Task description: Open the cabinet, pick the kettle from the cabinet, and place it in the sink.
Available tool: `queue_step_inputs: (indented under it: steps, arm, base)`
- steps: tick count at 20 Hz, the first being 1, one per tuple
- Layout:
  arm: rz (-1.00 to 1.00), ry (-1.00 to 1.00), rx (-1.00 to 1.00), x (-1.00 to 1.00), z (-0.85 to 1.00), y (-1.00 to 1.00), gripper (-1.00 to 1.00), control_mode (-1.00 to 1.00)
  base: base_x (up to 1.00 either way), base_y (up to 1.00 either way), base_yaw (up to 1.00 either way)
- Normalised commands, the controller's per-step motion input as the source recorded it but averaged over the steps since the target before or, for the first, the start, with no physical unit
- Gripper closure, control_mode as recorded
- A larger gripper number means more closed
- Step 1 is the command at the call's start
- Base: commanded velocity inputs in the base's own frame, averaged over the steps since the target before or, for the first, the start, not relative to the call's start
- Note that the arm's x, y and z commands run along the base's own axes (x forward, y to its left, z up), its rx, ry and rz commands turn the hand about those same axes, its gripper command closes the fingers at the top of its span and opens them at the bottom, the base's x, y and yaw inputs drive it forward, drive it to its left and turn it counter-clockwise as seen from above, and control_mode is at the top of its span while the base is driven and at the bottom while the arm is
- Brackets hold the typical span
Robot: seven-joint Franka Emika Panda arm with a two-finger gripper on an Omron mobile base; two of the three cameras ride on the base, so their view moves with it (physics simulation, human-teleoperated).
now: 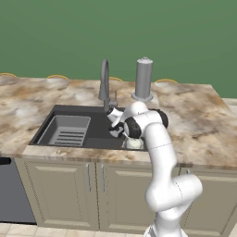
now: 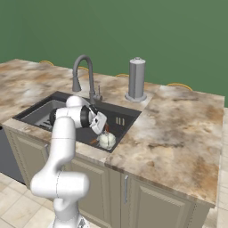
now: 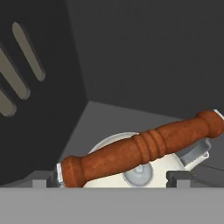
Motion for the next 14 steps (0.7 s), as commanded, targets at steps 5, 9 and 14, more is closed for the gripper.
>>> queue_step_inputs:
  steps: [5, 9, 14]
  arm:
    - [-0.05, -0.04, 0.0, -0.29, -0.23, 0.17, -1.0, -1.0]
    - [-0.02, -0.03, 0.0, -0.29, -0.17, 0.12, -1.0, -1.0]
    - [0.0, -0.07, 0.0, -0.2, -0.07, 0.21, -1.0, -1.0]
  base:
    - [0.0, 0.0, 0.0]
    - [0.0, 0.0, 0.0]
    - [0.0, 0.0, 0.0]
